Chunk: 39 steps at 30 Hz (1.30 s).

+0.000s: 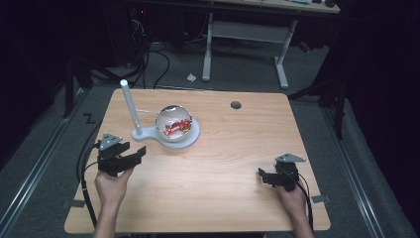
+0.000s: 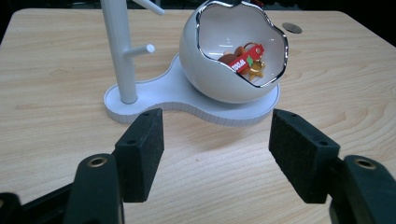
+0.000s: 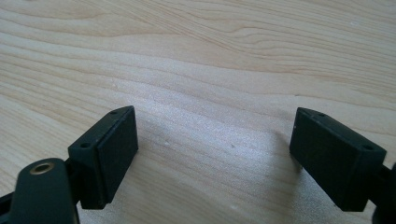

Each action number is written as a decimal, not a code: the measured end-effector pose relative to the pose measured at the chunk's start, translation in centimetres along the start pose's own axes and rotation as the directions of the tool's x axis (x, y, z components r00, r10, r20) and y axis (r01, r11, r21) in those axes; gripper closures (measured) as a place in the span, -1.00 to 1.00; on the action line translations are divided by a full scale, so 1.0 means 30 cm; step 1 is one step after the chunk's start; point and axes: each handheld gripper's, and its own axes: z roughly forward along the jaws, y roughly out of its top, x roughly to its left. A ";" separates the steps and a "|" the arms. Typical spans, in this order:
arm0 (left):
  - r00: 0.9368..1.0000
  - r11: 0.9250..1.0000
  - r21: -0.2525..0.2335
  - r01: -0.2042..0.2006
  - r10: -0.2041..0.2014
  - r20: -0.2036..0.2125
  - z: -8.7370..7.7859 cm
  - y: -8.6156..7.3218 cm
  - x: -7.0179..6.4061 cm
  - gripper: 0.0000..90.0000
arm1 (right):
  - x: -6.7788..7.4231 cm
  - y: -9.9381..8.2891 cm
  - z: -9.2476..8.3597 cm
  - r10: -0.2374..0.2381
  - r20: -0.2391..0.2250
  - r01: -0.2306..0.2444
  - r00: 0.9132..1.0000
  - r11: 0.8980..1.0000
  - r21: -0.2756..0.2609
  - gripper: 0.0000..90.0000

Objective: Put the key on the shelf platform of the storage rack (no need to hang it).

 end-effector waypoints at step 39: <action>0.999 0.994 0.097 0.041 -0.041 -0.007 -0.008 -0.104 0.042 -0.22 | 0.000 0.000 0.000 0.000 0.001 0.000 1.000 1.000 0.000 -0.66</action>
